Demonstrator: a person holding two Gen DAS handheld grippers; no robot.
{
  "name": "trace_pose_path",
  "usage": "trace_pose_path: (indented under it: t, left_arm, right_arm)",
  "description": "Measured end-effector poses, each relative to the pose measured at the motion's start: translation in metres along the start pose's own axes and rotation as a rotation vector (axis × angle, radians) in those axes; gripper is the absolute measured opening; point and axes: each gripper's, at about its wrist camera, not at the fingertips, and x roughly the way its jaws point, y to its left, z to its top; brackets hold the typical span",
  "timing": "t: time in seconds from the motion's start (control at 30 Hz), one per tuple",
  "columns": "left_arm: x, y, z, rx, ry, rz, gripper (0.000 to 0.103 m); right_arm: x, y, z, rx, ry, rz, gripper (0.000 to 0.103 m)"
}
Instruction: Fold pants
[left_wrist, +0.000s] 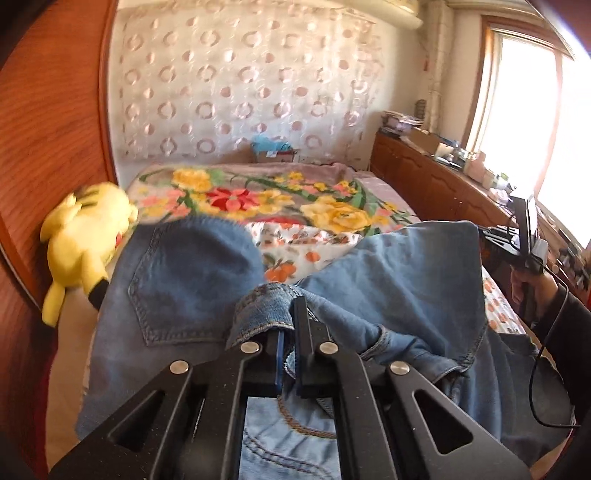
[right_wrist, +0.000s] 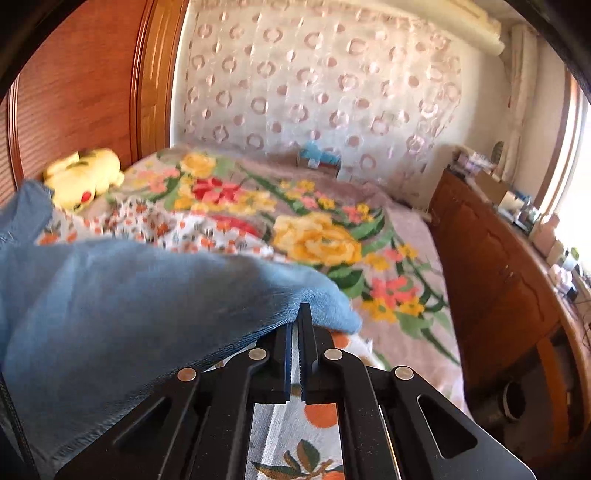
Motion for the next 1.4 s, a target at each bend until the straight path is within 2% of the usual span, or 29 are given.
trace_pose_path:
  t: [0.23,0.4,0.5,0.6,0.77,0.93,1.03,1.13,1.2,1.27,1.37,1.4]
  left_arm:
    - [-0.028,-0.024,0.048,0.053,-0.1,-0.032,0.004]
    - [-0.036,-0.032,0.083,0.089,-0.161,-0.01,0.004]
    - [-0.025,-0.026,0.095,0.094,-0.151,0.013,0.004]
    - [0.0,-0.016,0.095,0.081,-0.089,0.02,0.004]
    - [0.035,-0.011,0.071,0.076,0.012,0.028,0.004]
    - [0.042,-0.017,0.044,0.113,0.059,0.046,0.008]
    - [0.035,-0.019,0.035,0.122,0.069,0.02,0.018]
    - [0.024,-0.02,0.028,0.127,0.055,-0.007,0.033]
    - [0.015,-0.023,0.022,0.131,0.046,-0.035,0.05]
    - [0.007,-0.026,0.019,0.141,0.035,-0.057,0.053]
    - [-0.001,-0.035,0.015,0.151,0.014,-0.081,0.065]
    - [-0.001,-0.038,0.015,0.151,0.01,-0.09,0.068]
  right_arm:
    - [-0.063,-0.01,-0.009,0.038,-0.113,-0.059,0.002]
    - [-0.128,-0.016,-0.037,0.082,-0.177,-0.094,0.002]
    - [-0.159,-0.019,-0.06,0.101,-0.183,-0.093,0.002]
    - [-0.171,-0.012,-0.088,0.106,-0.139,-0.085,0.002]
    - [-0.161,0.008,-0.136,0.101,0.014,-0.04,0.002]
    - [-0.144,0.034,-0.167,0.091,0.16,0.036,0.002]
    - [-0.143,0.038,-0.175,0.11,0.215,0.066,0.002]
    - [-0.148,0.036,-0.172,0.125,0.225,0.064,0.006]
    - [-0.146,0.028,-0.159,0.145,0.217,0.074,0.006]
    - [-0.154,0.023,-0.154,0.156,0.201,0.07,0.007]
    - [-0.17,0.013,-0.151,0.152,0.157,0.052,0.015]
    - [-0.171,0.012,-0.149,0.155,0.142,0.045,0.021]
